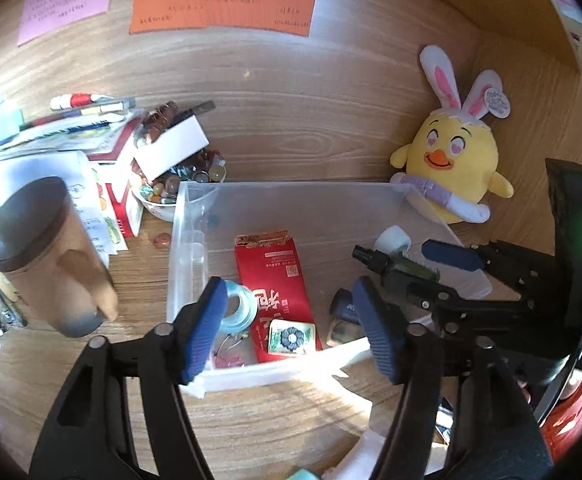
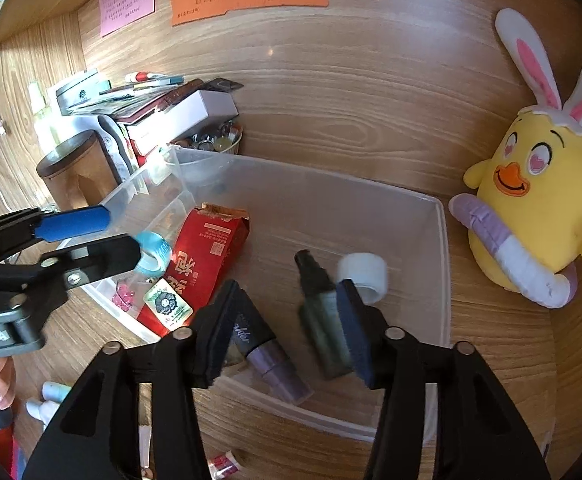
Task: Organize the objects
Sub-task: 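Grasp the mint-green tube with the left gripper while the right gripper grasps the white pen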
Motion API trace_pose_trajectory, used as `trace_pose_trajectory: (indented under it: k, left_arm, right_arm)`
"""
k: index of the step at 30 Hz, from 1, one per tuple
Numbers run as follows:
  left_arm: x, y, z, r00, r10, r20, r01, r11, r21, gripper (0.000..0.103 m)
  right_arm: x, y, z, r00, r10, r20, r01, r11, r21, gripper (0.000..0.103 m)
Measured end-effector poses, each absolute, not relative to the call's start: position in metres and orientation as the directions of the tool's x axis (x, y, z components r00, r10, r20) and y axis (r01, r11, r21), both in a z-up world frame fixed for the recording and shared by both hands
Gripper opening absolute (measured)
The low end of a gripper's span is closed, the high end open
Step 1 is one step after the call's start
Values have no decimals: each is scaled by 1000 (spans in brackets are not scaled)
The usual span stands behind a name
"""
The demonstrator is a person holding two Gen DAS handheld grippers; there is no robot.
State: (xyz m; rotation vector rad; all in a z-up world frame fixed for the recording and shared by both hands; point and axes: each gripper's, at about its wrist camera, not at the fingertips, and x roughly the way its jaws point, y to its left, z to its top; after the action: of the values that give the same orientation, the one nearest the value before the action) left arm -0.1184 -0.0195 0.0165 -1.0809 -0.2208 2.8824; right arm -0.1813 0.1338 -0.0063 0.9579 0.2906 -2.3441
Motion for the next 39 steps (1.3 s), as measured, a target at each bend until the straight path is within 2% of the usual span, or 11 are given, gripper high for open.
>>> trace_pose_trajectory:
  k: [1,5,7,9,16,24,32,39]
  left_arm:
    - [-115,-20,18,-756,98,-647,0,-989,-149,76]
    - [-97,-25,21,-759,85,-646,1,-991,-132,78]
    - [-87,-29,20,-757,82,-648,1,-992,-127,90]
    - [-78,-33,19,-761,78,-644,8,-992,-129,93]
    - [-50,-43,4,-732,37,-680,26,-996,-82,93]
    - [-30,-44,-27,-674,-6,-739,17,-1000,-7,93]
    - [-18,-40,-51,-607,28,-794,-25,-1000,-15,93]
    - [-14,-34,-55,-593,67,-803,-65,-997,-35,94]
  right_arm:
    - [-179,136,-4,-574,-440,-690,592,-806,21,54]
    - [-167,142,6,-600,-443,-667,591,-807,4,63]
    - [-158,145,10,-609,-448,-655,595,-804,-4,71]
    - [-149,149,13,-612,-459,-644,603,-798,-4,76]
    - [-117,162,17,-622,-475,-622,620,-785,-20,78]
    - [-92,175,3,-616,-461,-639,615,-788,-23,79]
    - [-78,191,-29,-569,-431,-700,599,-800,5,79]
    - [-72,200,-43,-536,-436,-723,588,-807,51,79]
